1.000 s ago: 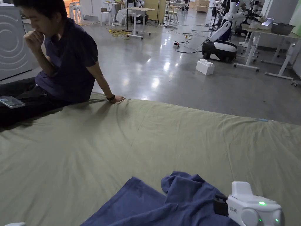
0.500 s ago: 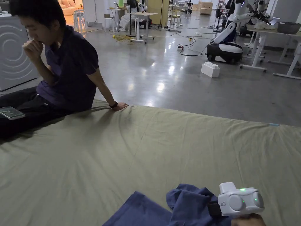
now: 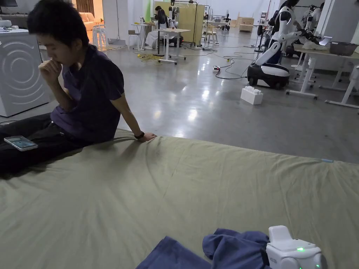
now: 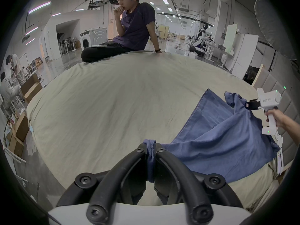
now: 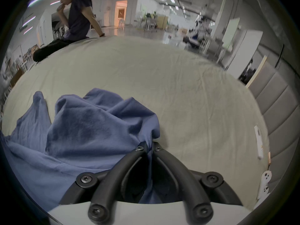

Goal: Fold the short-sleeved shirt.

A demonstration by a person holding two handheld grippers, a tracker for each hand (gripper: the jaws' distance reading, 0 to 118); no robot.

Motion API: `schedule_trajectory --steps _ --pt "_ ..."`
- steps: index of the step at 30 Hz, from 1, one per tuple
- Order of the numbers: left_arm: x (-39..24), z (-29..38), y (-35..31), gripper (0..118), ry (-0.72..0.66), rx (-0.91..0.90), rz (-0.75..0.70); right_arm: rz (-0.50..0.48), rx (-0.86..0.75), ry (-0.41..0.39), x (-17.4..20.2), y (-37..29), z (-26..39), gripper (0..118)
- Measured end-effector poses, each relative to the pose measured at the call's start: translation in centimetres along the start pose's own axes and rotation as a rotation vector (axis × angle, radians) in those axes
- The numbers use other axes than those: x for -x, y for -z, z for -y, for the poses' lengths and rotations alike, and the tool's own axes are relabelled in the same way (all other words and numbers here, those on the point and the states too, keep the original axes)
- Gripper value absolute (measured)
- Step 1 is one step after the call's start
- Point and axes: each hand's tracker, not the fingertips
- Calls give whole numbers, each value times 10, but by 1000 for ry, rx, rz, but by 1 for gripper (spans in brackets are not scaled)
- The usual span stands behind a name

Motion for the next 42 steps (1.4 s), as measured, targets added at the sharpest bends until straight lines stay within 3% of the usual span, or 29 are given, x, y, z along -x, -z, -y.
schedule_trajectory --steps 8,13,19,29,37,42 --pt "-2 -31 -11 7 3 -115 64 67 -147 151 -39 -103 -30 4" --pt "-14 -71 -24 7 25 -205 102 141 -236 164 -66 -168 -50 4" --pt "-45 -141 -43 7 69 -316 144 210 -349 237 -100 -238 -78 4" --pt "-107 -256 -84 7 141 -459 181 302 -465 233 -142 -298 -123 4" --pt "-139 -332 -96 6 192 -516 174 339 -508 257 -168 -311 -170 4" --pt "-152 -380 -90 6 221 -544 139 357 -544 230 -176 -306 -207 4"
